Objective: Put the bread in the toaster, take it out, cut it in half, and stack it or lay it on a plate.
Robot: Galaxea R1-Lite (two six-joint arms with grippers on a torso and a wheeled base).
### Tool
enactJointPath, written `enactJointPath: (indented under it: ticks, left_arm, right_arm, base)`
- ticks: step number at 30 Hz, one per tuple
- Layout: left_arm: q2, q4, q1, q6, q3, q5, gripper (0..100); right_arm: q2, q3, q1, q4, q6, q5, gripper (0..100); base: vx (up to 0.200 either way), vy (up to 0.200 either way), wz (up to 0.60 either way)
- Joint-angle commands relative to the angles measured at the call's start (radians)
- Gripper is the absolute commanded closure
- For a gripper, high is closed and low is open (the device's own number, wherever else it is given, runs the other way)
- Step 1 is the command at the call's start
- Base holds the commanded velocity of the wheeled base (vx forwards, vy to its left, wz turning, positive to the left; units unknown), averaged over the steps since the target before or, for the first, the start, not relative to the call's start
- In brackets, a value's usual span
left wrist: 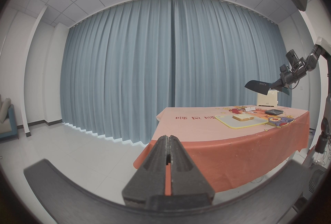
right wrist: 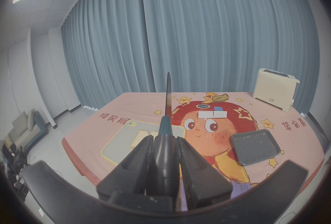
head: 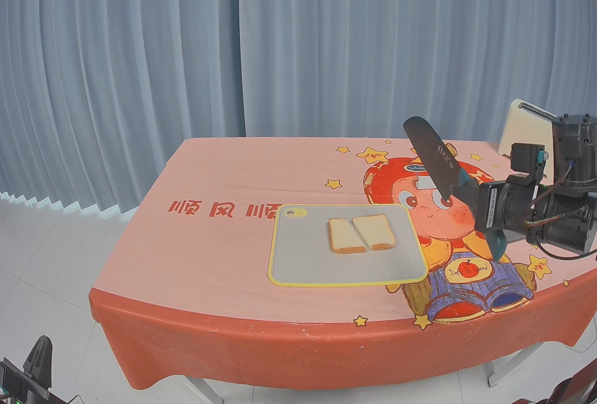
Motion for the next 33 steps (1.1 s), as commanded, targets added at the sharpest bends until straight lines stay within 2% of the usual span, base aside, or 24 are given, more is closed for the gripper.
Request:
enactJointPath:
  ticks: [1,6,12,23,27,29,33]
  left_arm:
    - [0.005,-0.001,0.000,-0.001,0.018,0.000,100]
    - [0.005,-0.001,0.000,-0.001,0.018,0.000,100]
    - [0.005,-0.001,0.000,-0.001,0.018,0.000,100]
    - [0.005,-0.001,0.000,-0.001,0.018,0.000,100]
    - [0.005,-0.001,0.000,-0.001,0.018,0.000,100]
    - [0.005,-0.001,0.000,-0.001,0.018,0.000,100]
    - [0.005,-0.001,0.000,-0.001,0.018,0.000,100]
  right_arm:
    - [0.028,-0.008,-0.035,-0.001,0.001,0.000,100]
    - [0.074,-0.016,-0.081,-0.021,-0.002,0.003,100]
    - [0.144,-0.013,-0.144,-0.103,-0.006,0.009,100]
    - [0.184,-0.022,-0.225,-0.106,-0.020,0.012,100]
    - [0.183,-0.025,-0.245,-0.105,-0.023,0.033,100]
    - [0.187,-0.024,-0.270,-0.103,-0.043,0.070,100]
    - [0.203,-0.025,-0.277,-0.106,-0.048,0.076,100]
  base:
    - [0.000,0.000,0.00]
    - [0.000,0.000,0.00]
    - [0.000,0.000,0.00]
    - [0.000,0.000,0.00]
    - [0.000,0.000,0.00]
    - [0.000,0.000,0.00]
    - [0.000,0.000,0.00]
